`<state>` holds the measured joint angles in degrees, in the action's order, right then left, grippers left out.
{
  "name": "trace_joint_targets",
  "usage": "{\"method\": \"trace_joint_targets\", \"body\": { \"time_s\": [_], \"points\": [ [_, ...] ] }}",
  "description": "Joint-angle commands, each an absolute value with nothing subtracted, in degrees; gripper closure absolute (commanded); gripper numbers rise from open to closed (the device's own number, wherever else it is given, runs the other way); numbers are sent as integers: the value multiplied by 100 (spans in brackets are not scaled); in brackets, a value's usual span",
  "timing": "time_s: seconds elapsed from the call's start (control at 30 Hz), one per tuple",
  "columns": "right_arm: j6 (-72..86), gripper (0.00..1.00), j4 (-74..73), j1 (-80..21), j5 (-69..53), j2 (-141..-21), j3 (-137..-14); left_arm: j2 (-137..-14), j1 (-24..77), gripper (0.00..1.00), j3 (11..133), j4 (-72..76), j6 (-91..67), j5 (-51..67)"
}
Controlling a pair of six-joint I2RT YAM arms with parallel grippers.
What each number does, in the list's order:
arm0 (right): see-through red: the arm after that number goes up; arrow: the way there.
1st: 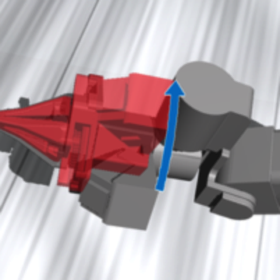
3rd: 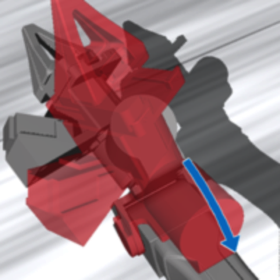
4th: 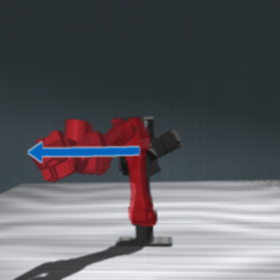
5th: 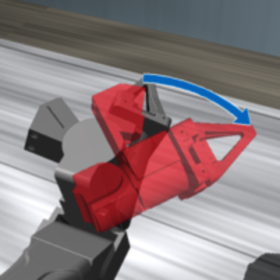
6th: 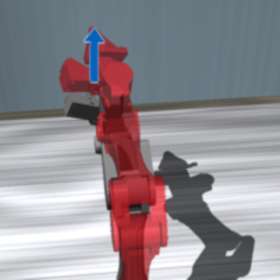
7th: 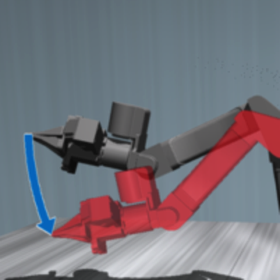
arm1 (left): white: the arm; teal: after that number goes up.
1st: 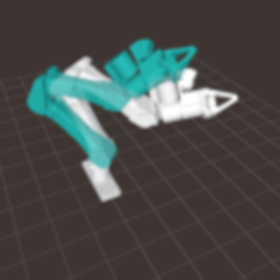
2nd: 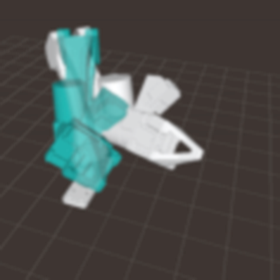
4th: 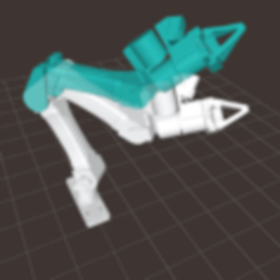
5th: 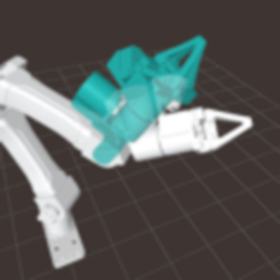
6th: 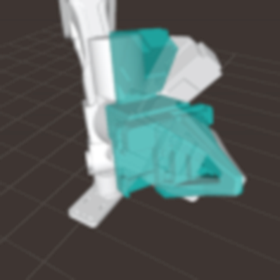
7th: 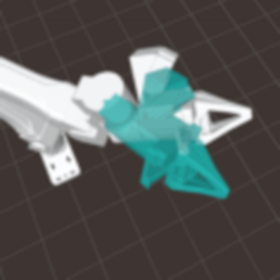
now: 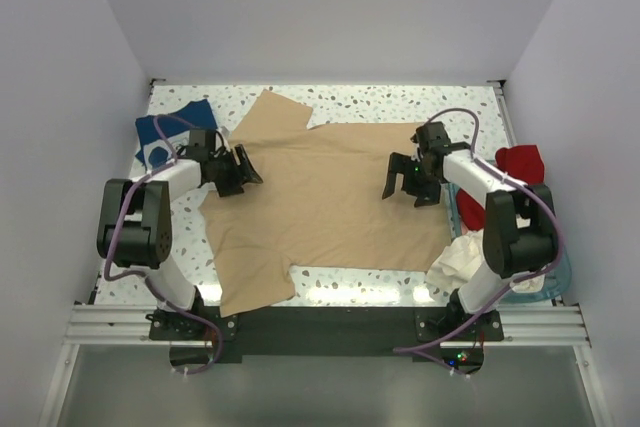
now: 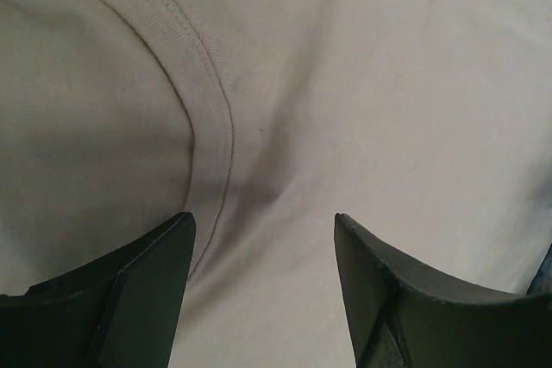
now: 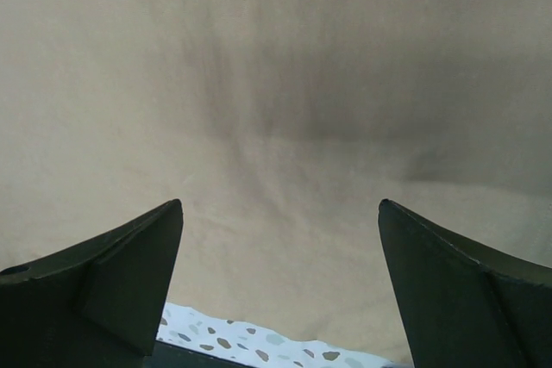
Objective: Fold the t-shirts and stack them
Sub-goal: Flatten the tshirt out
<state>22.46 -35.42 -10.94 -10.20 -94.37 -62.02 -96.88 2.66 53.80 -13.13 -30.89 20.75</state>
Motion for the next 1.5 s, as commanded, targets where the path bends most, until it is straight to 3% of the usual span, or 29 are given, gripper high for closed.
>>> {"method": "trace_joint_targets", "body": {
  "time_s": [0.0, 0.4, 1.03, 1.27, 1.47],
  "points": [
    [2390, 2, -3393, -1099, -993, -9659, -6231, -9922, 281, 29, 5405, -923, -3146, 2136],
    [2443, 2, -3550, -1099, -914, -10599, -6846, -11065, 272, 29, 6441, -1019, -3217, 1943],
    [2496, 2, -4306, -1107, -984, -12164, -9105, -12964, 281, 29, 9579, -1846, -2786, 1529],
    [2356, 2, -4579, -1099, -1186, -12155, -9632, -12192, 580, 30, 9493, -1583, -2505, 1425],
    [2285, 2, -4799, -1099, -1239, -11962, -9861, -10418, 896, 30, 7965, -1371, -2408, 511]
  ]
}}
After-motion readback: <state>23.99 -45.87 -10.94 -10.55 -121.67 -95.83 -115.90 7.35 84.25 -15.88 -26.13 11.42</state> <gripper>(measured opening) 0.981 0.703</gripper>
